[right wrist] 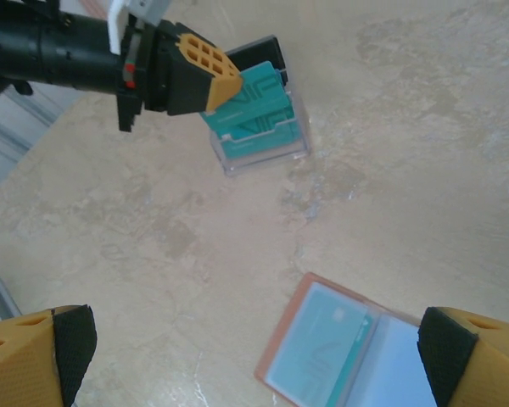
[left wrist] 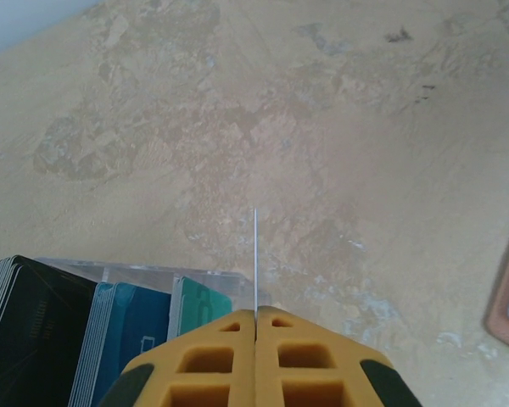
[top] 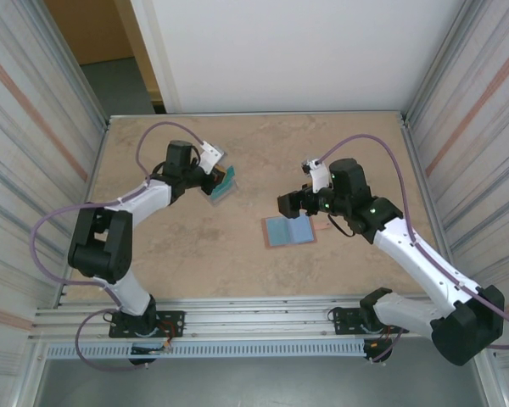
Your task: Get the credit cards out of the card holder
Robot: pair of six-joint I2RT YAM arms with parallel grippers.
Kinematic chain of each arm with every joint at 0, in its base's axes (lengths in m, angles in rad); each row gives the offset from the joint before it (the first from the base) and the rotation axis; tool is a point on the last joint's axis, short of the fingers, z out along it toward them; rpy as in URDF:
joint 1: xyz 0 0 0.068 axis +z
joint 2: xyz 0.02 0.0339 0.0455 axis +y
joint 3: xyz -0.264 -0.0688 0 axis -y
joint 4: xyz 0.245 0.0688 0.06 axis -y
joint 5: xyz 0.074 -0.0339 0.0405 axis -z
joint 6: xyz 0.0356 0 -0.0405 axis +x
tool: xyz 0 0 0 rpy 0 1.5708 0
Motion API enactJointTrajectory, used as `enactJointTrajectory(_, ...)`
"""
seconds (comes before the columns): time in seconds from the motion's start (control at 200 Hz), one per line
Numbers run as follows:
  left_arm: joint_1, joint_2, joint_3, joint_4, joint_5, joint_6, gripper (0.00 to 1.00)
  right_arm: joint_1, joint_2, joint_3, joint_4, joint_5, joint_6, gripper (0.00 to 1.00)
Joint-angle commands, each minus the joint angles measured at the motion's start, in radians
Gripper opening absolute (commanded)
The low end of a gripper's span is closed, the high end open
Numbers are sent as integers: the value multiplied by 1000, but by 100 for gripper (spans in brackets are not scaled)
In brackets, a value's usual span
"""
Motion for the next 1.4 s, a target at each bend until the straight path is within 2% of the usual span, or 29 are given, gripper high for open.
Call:
enactJointTrajectory(0.0, 10, 26, 41, 50, -29, 40, 0, -4, -26, -16, 12, 25, 27, 99)
enactJointTrajectory(0.381, 28, 59, 59, 10, -41, 90, 0, -5, -24, -13, 10, 31, 30, 99)
enactJointTrajectory(0.616, 29, 50, 46, -8, -5, 98, 0, -4, -20, -14, 14, 29, 31, 99)
enactJointTrajectory(0.877, 29, 54, 69, -115, -31, 146, 0, -4, -29, -11, 8, 30, 31, 99)
enactJointTrajectory(1.393, 21, 100, 94, -134, -66, 167, 0, -4, -26, -3, 7, 26, 27, 99)
